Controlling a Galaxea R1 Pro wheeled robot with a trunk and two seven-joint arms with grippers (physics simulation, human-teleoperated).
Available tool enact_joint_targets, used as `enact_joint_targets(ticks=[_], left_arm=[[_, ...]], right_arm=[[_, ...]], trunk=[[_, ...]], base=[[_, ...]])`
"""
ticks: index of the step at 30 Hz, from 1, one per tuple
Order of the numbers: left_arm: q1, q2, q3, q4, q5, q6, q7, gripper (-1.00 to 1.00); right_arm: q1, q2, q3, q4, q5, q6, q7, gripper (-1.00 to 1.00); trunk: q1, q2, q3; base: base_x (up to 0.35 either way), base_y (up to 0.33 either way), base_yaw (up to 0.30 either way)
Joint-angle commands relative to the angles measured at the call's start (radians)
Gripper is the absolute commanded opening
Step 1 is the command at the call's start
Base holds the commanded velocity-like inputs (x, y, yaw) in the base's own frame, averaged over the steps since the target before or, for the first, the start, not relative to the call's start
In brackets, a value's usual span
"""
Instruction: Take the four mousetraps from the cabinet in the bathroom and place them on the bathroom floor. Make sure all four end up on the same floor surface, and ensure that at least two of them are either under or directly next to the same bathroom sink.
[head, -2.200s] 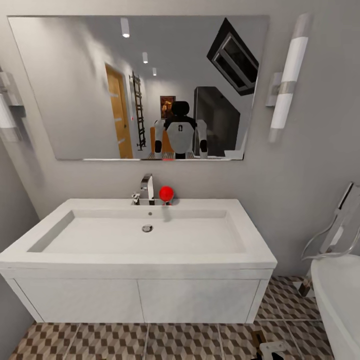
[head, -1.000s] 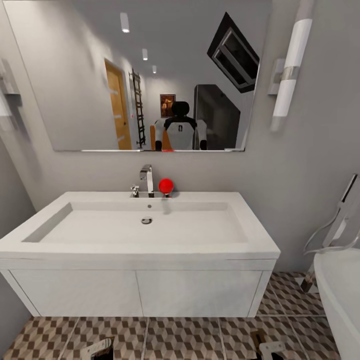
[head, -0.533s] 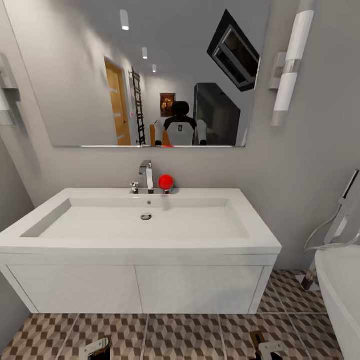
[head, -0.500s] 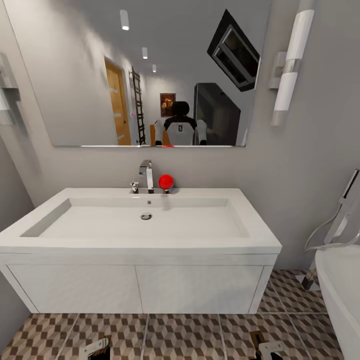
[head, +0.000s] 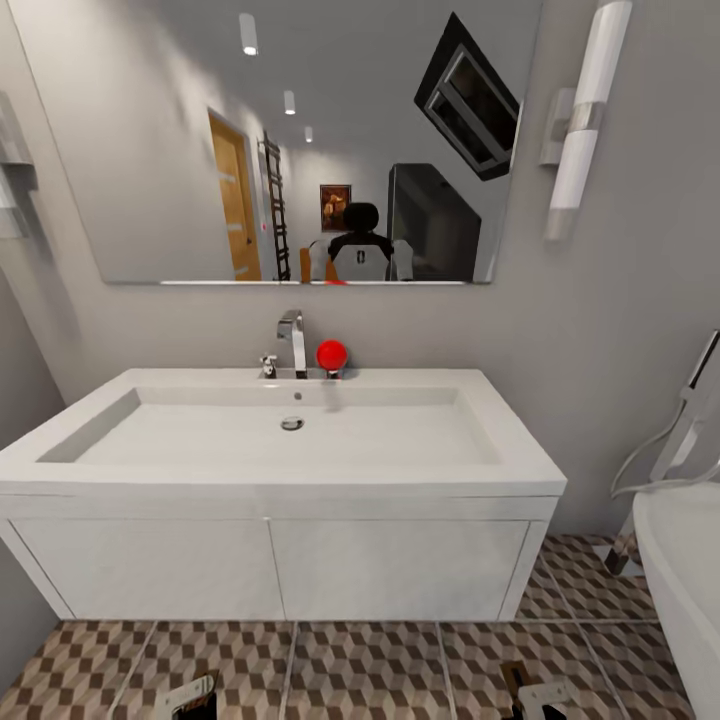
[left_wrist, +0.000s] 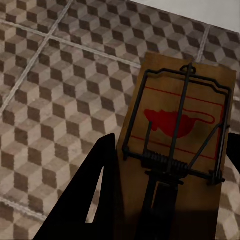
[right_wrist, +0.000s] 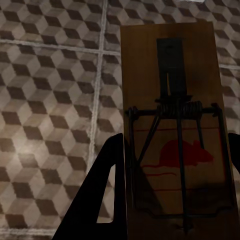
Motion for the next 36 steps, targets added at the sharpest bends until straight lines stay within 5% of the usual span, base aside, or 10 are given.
enact_joint_targets(ticks=[1,11,16,20,33,36], left_arm=[[-0.001,0.001,0.0,0.0,-0.002,-0.003,0.003,-1.0],[-0.001,0.007,-0.009,-0.05,-0.004,0.019,0.054,-1.0],[-0.001,0.005,-0.009,-0.157,-0.004,0.19,0.1,-1.0],[-0.001,0.005,-0.009,-0.194,-0.004,0.233,0.103,-1.0],[-0.001,0.001,-0.009,-0.198,-0.003,0.227,0.103,-1.0],[-0.001,0.001,-0.009,-0.199,-0.003,0.177,0.104,-1.0]], right_arm=[[-0.002,-0.001,-0.008,0.004,0.01,-0.007,0.0,-1.0],[-0.002,0.0,-0.01,0.003,0.019,-0.005,0.003,-1.0],[-0.002,0.0,-0.011,-0.009,0.019,-0.004,0.0,-1.0],[-0.002,0.0,-0.011,-0.066,0.018,-0.002,0.001,-1.0],[-0.002,0.0,-0.011,-0.166,0.019,-0.007,0.0,-1.0],[-0.002,0.0,-0.01,-0.195,0.019,-0.014,-0.001,-1.0]], trunk=[[0.004,-0.008,-0.004],[0.042,-0.078,-0.036],[0.061,-0.113,-0.051],[0.077,-0.141,-0.064],[0.127,-0.232,-0.104],[0.138,-0.253,-0.114]], base=[[0.0,0.0,0.0],[0.0,0.0,0.0],[0.0,0.0,0.0],[0.0,0.0,0.0],[0.0,0.0,0.0],[0.0,0.0,0.0]])
